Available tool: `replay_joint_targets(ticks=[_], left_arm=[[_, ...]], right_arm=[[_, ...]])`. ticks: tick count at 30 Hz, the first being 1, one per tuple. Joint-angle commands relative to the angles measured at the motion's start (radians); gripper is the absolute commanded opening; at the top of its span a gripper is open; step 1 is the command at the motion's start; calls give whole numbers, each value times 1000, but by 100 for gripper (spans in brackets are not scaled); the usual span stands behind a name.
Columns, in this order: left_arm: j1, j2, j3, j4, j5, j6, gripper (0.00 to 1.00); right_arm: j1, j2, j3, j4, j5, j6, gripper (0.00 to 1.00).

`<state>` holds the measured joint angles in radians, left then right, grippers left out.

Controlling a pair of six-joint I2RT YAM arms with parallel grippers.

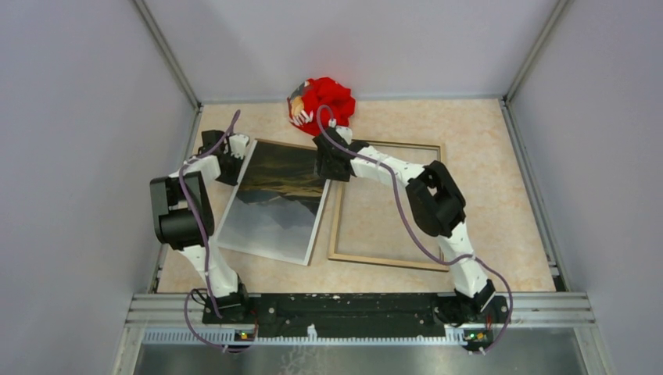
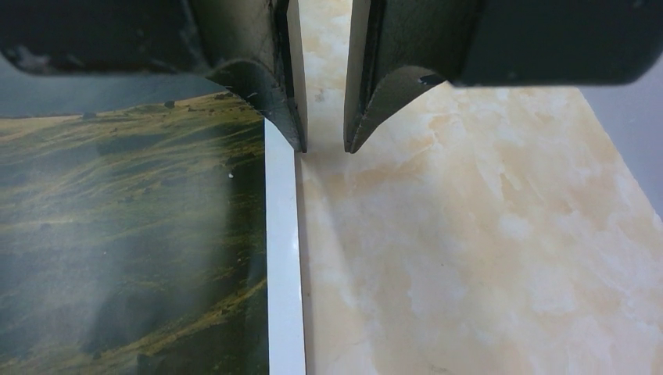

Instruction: Put the photo into the frame

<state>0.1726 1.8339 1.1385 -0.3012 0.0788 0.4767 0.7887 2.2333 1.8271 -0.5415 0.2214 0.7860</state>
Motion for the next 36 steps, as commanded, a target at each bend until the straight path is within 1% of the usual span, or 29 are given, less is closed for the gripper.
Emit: replay_joint_targets(ticks=[1, 6, 14, 21, 30, 36], left_arm=[[-4, 55, -8, -41, 41, -14, 31], [-12, 50, -37, -23, 51, -24, 31], [-26, 51, -50, -15, 43, -30, 31], [-35, 51, -67, -6, 41, -30, 30], [-96, 53, -80, 6, 24, -53, 29], [-109, 58, -86, 11, 16, -56, 29]], right_arm=[[-16, 25, -5, -3, 21, -3, 60], [-18, 34, -11, 12, 2, 1, 60], [-16, 79, 29, 26, -55, 17, 60], [-16, 59, 20, 55, -76, 19, 60], [-10, 24, 27, 60, -77, 5, 60], [-1, 2, 17, 68, -77, 1, 60]])
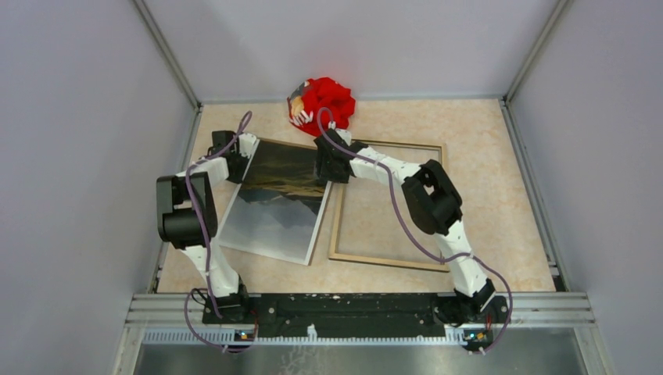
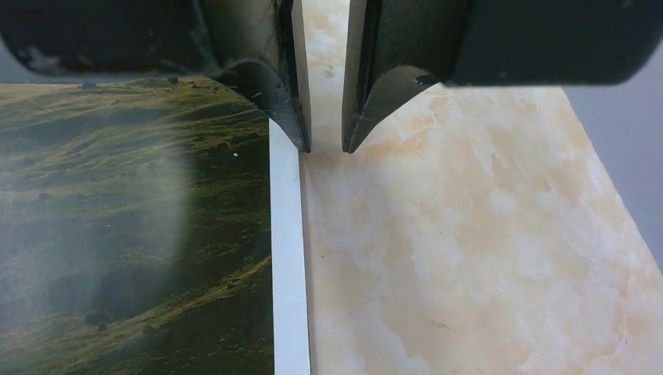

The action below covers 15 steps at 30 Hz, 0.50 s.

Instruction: Put the photo into the frame

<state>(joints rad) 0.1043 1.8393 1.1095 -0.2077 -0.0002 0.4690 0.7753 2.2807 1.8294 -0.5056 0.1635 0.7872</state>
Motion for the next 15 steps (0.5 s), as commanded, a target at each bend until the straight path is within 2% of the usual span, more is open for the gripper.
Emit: replay_joint_targets(ticks=[1, 15], left_arm=[[-43, 54, -59, -82, 94, -47, 29], [-58, 64, -66, -72, 79, -45, 28]], right_arm=[[13, -52, 10, 38, -20, -1, 60], [41, -89, 12, 87, -36, -59, 60]])
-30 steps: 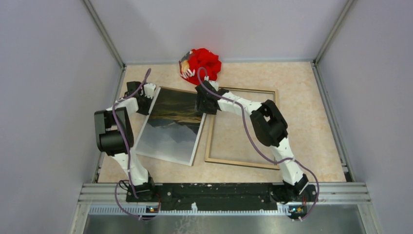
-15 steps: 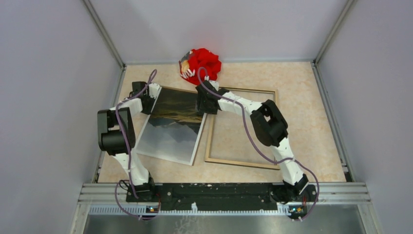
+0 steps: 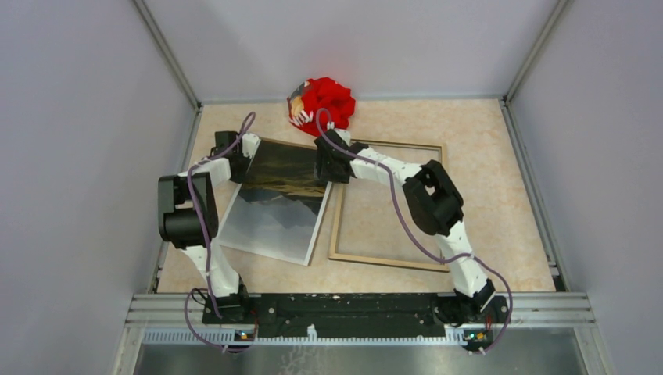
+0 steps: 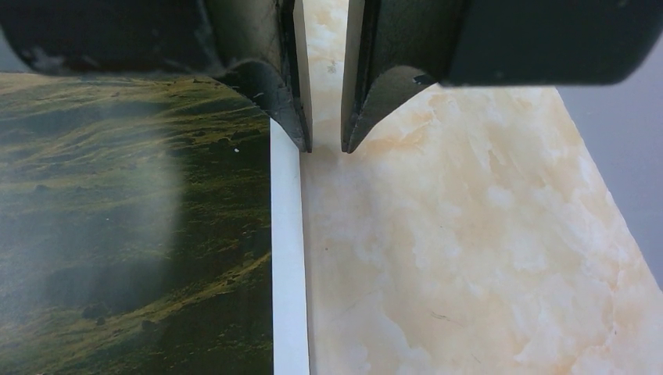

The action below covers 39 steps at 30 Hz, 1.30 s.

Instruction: Put the photo into the frame

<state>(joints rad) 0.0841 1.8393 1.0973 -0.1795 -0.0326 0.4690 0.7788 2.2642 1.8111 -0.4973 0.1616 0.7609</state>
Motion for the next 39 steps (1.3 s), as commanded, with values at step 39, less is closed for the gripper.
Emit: replay_joint_targets(ticks=[39], left_arm=[[-52, 47, -34, -145, 130, -59, 27]], right_arm=[[140, 10, 139, 30, -6, -138, 60]])
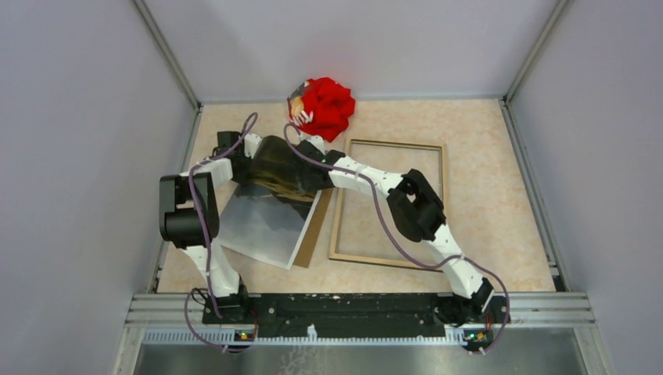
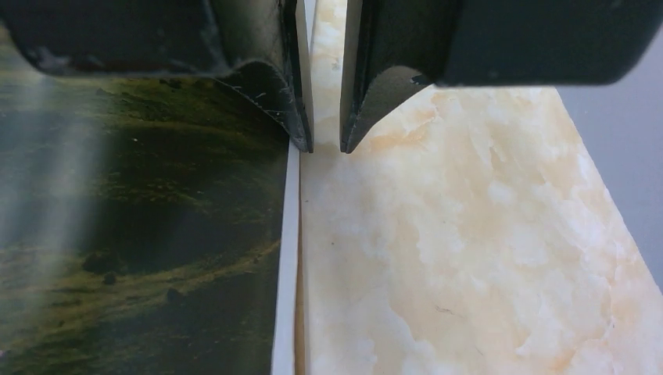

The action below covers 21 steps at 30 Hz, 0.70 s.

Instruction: Put the photo into the frame

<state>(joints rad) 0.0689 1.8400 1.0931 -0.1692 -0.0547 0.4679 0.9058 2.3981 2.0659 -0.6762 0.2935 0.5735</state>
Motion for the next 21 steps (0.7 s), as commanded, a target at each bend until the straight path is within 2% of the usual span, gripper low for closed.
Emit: replay_joint_targets(ticks=[1, 6, 10, 12, 18, 21], left_arm=[[-37, 45, -31, -156, 149, -56, 27], [-37, 40, -48, -148, 138, -49, 26], [-37, 42, -50, -145, 132, -46, 26], [-37, 42, -49, -145, 132, -44, 26], [-36, 38, -47, -152, 140, -38, 26], [-32, 27, -48, -158, 142, -29, 26]], right_arm=[[6, -149, -159, 255, -166, 70, 60], [-27, -266, -342, 416, -237, 165, 60], [-79, -386, -568, 677, -338, 303, 60], [-107, -415, -651, 744, -368, 368, 60], [-50, -523, -783, 680, -336, 340, 59], [2, -626, -929, 669, -345, 353, 59]])
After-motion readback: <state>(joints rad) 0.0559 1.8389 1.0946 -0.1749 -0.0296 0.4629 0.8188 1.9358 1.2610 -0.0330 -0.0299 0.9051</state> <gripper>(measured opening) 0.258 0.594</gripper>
